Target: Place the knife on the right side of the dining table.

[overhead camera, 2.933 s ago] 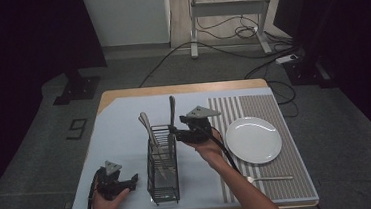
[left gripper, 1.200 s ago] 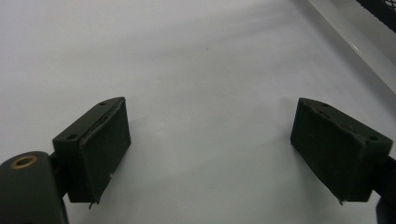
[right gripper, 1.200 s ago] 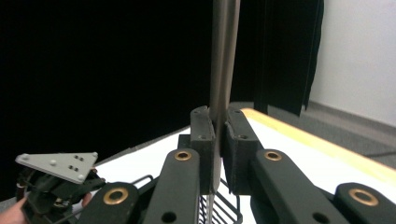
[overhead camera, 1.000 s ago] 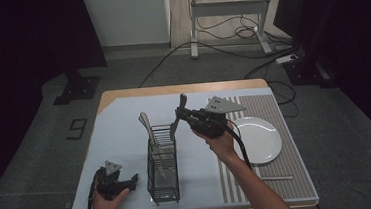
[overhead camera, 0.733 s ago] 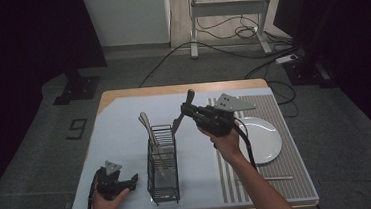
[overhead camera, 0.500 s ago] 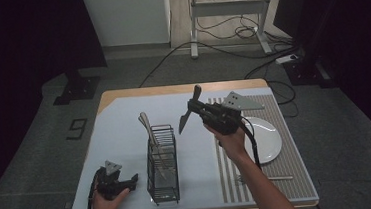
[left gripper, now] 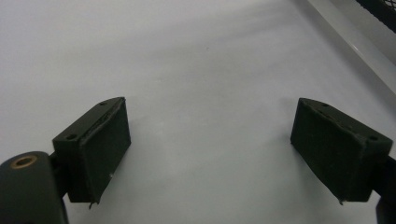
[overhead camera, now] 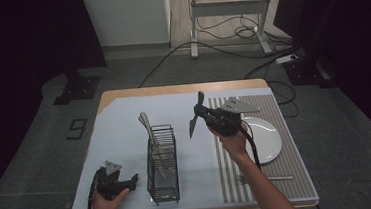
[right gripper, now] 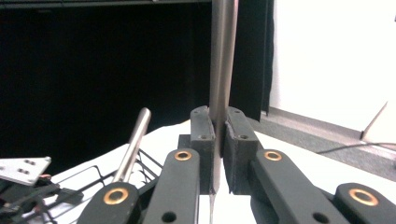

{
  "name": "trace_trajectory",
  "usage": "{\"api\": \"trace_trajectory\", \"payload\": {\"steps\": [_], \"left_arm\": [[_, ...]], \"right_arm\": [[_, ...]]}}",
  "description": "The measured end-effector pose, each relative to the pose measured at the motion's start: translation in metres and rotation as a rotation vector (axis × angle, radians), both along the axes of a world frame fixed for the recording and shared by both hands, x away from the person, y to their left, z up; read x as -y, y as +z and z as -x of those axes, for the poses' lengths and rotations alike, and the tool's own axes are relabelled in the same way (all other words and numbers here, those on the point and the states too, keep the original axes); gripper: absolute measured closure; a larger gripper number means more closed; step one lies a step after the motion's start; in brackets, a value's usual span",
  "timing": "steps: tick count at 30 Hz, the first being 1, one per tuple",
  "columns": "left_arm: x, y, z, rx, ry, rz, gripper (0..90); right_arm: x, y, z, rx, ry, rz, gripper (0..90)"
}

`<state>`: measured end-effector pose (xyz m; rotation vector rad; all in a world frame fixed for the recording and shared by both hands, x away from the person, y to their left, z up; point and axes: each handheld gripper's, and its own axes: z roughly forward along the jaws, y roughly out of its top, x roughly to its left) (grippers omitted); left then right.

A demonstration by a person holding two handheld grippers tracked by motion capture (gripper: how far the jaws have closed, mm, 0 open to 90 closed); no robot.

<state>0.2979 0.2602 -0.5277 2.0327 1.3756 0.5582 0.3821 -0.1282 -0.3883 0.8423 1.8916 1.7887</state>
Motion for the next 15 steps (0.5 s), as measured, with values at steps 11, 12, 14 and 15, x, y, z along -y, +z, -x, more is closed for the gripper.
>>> {"api": "trace_trajectory", "payload": {"steps": [11, 12, 14, 15], "left_arm": [[0.0, 0.0, 0.0, 0.0, 0.001, 0.0, 11.7], [0.0, 0.0, 0.0, -0.001, 0.0, 0.0, 11.6], [0.0, 0.0, 0.0, 0.0, 0.0, 0.0, 11.7], [0.0, 0.0, 0.0, 0.0, 0.0, 0.0, 11.7]], "right_arm": [[0.01, -0.012, -0.011, -0.036, -0.057, 0.003, 83.6], [0.012, -0.012, -0.012, -0.035, -0.061, 0.007, 83.6], [0.013, -0.013, -0.014, -0.041, -0.072, 0.003, 83.6], [0.014, -0.014, -0.015, -0.043, -0.077, 0.003, 83.6]]}}
